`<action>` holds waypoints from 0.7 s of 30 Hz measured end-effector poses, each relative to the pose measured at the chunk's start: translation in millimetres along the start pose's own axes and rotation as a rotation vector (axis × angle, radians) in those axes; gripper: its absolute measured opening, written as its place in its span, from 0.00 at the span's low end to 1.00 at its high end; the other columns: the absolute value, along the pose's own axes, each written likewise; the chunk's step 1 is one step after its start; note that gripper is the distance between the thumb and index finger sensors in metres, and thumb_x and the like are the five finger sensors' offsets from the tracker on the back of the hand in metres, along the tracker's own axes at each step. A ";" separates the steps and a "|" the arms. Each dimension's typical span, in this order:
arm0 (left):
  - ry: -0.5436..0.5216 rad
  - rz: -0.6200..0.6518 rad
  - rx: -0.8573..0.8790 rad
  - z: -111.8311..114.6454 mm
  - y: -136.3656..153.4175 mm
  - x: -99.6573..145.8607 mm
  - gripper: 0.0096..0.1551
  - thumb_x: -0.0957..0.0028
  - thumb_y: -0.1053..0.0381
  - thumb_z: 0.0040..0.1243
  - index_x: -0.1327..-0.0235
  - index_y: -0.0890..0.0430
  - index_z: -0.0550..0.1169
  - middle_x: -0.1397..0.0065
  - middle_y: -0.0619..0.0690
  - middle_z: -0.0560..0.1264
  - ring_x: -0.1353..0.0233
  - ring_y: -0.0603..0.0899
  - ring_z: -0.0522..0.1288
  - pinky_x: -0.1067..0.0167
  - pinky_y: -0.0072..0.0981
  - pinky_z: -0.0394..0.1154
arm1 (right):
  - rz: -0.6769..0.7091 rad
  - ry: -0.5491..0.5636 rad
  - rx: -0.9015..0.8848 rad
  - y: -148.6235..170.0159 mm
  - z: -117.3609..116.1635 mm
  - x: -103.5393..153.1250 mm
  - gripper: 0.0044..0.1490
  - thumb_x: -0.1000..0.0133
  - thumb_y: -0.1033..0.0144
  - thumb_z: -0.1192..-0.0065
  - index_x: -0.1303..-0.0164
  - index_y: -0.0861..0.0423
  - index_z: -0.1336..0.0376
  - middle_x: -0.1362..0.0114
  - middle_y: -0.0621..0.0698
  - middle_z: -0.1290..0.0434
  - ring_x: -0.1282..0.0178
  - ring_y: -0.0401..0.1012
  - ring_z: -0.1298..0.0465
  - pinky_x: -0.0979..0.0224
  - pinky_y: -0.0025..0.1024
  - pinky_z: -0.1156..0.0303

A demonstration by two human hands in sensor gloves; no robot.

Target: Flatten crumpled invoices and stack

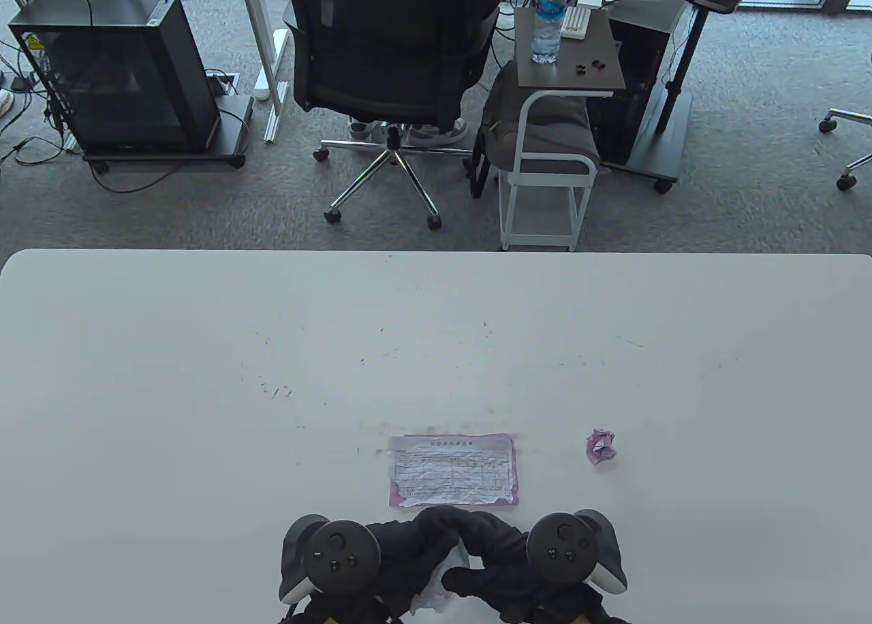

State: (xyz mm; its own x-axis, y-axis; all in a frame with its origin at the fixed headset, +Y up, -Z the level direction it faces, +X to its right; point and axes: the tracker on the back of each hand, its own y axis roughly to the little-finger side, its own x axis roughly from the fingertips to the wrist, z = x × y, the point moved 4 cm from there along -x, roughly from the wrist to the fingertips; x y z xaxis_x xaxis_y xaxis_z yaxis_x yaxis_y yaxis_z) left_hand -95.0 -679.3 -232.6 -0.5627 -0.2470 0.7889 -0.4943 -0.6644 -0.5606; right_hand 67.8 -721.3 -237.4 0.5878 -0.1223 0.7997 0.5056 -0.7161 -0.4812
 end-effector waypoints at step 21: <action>-0.094 -0.209 -0.015 -4.7 57.4 9.2 0.24 0.36 0.51 0.52 0.31 0.59 0.71 0.63 0.50 0.82 0.81 0.47 0.81 0.61 0.44 0.85 | -0.172 0.082 0.011 34.8 22.4 8.9 0.27 0.40 0.64 0.37 0.34 0.60 0.39 0.51 0.55 0.20 0.62 0.45 0.17 0.58 0.41 0.18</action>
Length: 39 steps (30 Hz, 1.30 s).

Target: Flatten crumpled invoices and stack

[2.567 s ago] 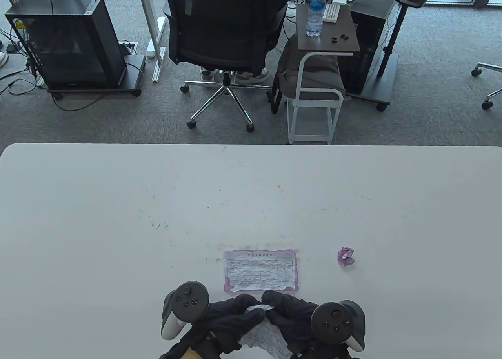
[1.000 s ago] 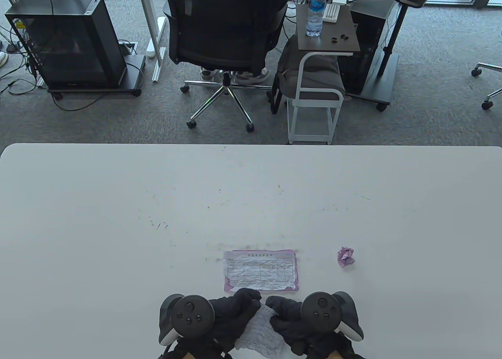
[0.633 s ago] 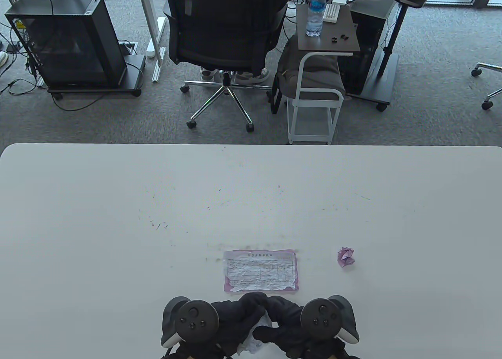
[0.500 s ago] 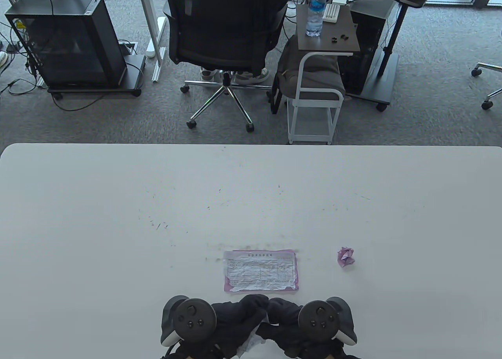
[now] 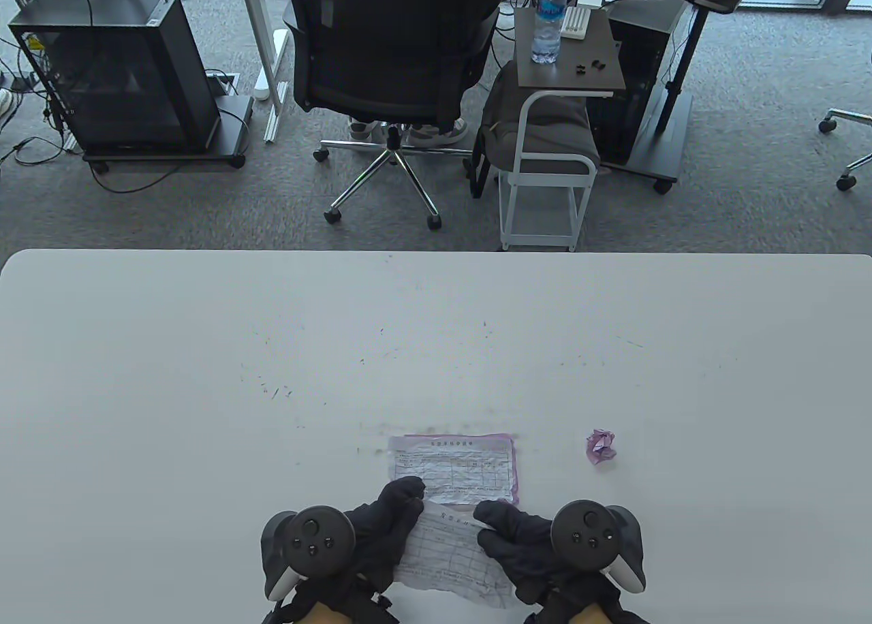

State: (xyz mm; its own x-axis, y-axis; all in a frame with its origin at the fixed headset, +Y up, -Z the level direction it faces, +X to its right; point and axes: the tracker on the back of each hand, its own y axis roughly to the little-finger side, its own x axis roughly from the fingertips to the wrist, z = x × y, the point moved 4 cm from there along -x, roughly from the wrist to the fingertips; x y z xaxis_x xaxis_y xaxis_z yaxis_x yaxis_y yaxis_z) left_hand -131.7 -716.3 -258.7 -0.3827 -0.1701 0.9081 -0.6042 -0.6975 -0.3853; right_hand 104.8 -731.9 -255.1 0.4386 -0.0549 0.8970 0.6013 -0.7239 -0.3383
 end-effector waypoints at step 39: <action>0.840 -0.236 -0.664 92.8 32.5 5.7 0.39 0.39 0.46 0.57 0.21 0.39 0.51 0.23 0.65 0.30 0.25 0.83 0.44 0.34 0.72 0.58 | -0.135 -0.260 0.695 12.6 -37.7 -4.4 0.32 0.45 0.70 0.32 0.30 0.59 0.41 0.40 0.58 0.23 0.50 0.49 0.19 0.47 0.48 0.20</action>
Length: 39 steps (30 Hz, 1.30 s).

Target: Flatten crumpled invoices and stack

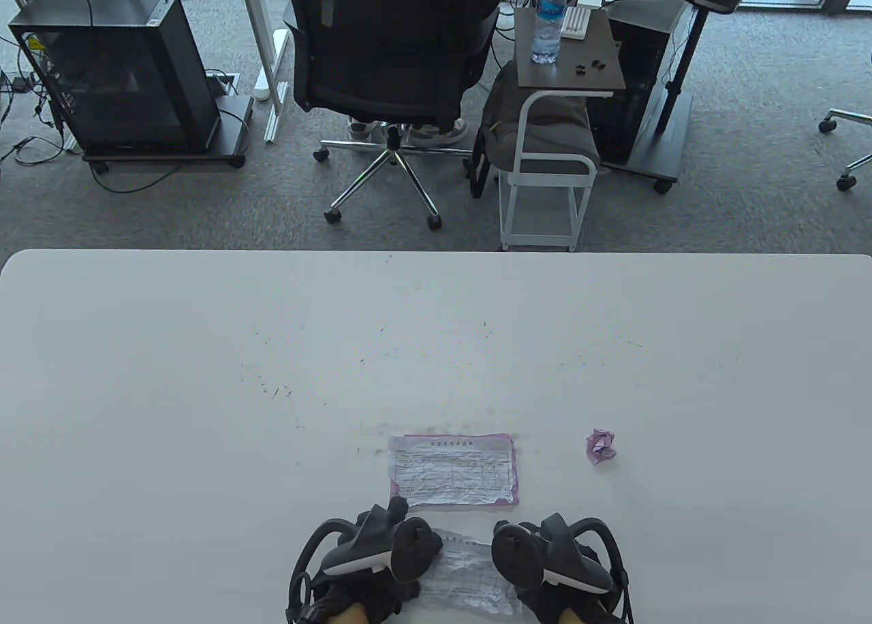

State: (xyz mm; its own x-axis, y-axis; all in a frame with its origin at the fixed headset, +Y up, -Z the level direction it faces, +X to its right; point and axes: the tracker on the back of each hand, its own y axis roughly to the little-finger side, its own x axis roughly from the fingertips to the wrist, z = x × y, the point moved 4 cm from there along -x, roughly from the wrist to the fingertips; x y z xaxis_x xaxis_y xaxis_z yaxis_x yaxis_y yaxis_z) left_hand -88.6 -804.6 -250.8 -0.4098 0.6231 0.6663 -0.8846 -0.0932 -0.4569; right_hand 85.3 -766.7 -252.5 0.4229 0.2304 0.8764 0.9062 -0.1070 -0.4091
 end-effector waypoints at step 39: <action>0.201 -0.068 0.204 17.2 12.2 -0.4 0.51 0.40 0.38 0.55 0.26 0.43 0.34 0.30 0.67 0.21 0.32 0.86 0.24 0.36 0.76 0.41 | 0.285 -0.385 -0.081 -73.1 -25.3 -2.5 0.27 0.37 0.48 0.44 0.32 0.49 0.38 0.22 0.51 0.41 0.27 0.53 0.40 0.35 0.59 0.33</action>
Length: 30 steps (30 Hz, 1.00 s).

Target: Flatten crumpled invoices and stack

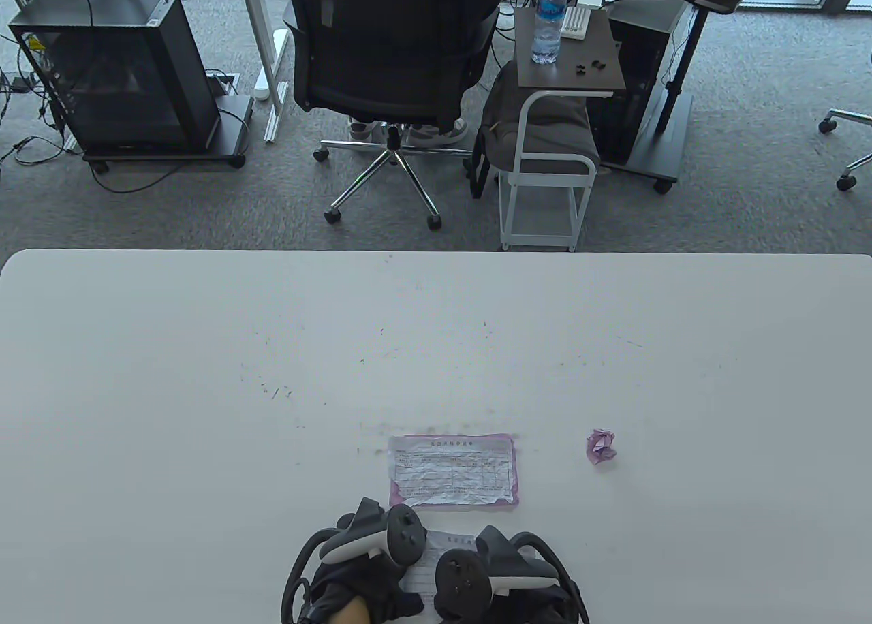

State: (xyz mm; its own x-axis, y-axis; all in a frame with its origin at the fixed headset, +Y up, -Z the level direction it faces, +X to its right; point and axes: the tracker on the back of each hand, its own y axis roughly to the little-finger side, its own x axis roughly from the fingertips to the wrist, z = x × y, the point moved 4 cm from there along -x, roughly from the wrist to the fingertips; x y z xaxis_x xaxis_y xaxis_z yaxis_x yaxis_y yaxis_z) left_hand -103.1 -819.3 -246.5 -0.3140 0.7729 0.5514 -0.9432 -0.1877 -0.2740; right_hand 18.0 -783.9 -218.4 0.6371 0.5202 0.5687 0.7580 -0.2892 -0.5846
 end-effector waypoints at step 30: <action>-0.004 0.003 0.011 0.3 1.9 -0.5 0.51 0.41 0.39 0.55 0.26 0.43 0.34 0.30 0.67 0.21 0.32 0.85 0.24 0.36 0.76 0.40 | -0.076 0.579 0.098 16.7 43.1 37.8 0.24 0.40 0.54 0.42 0.44 0.57 0.31 0.30 0.60 0.33 0.39 0.55 0.26 0.44 0.53 0.23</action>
State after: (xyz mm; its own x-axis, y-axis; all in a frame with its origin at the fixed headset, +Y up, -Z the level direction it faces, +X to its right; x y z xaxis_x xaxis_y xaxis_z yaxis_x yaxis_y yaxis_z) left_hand -104.7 -820.2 -247.1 -0.3172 0.7699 0.5537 -0.9434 -0.1967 -0.2669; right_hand 48.7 -734.5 -231.6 0.5750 0.0056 0.8181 0.8055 -0.1789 -0.5649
